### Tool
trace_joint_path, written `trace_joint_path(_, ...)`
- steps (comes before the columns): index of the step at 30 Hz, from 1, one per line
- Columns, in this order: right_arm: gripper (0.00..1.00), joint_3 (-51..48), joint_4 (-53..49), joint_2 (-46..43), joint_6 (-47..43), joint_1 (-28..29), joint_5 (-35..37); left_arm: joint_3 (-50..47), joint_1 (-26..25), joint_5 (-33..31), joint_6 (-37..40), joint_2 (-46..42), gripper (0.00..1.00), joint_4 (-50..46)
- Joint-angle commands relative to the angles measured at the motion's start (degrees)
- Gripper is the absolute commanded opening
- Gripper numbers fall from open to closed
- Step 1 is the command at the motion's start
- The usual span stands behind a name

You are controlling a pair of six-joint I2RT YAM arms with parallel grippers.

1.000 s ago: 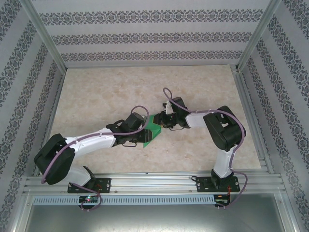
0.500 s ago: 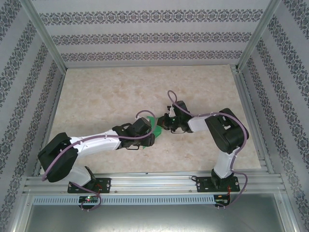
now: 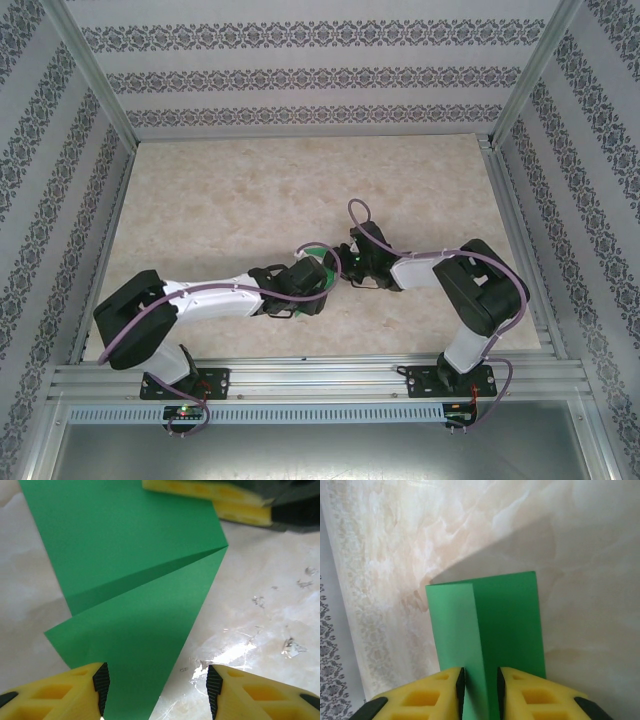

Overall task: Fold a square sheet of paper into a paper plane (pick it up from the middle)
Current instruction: Fourth fold the wing at the center of the table.

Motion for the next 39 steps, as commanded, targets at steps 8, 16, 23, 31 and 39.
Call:
trace_joint_path(8, 0.25, 6.5, -0.8, 1.4, -7.6, -2.8, -14.4, 3.7, -3.2, -6.8, -1.6, 2.8, 0.57, -3.6)
trace_joint_path(16, 0.24, 11.3, -6.2, 5.6, -10.7, -2.9, -15.4, 2.6, -3.3, -8.2, -3.1, 1.8, 0.58, -4.4)
trace_joint_path(23, 0.12, 13.6, -10.0, 5.9, -12.1, -3.1, -13.3, 3.1, -3.3, -7.8, -2.6, 2.7, 0.58, -4.7)
trace_joint_path(31, 0.03, 10.8, -7.9, 3.4, -7.9, -3.0, -9.2, 4.9, -4.5, -10.9, -3.3, 5.5, 0.58, -6.6)
trace_joint_path(39, 0.03, 7.9, -6.0, 1.5, -6.0, -2.9, -7.4, 6.1, -5.4, -13.7, -4.0, 7.5, 0.53, -8.1)
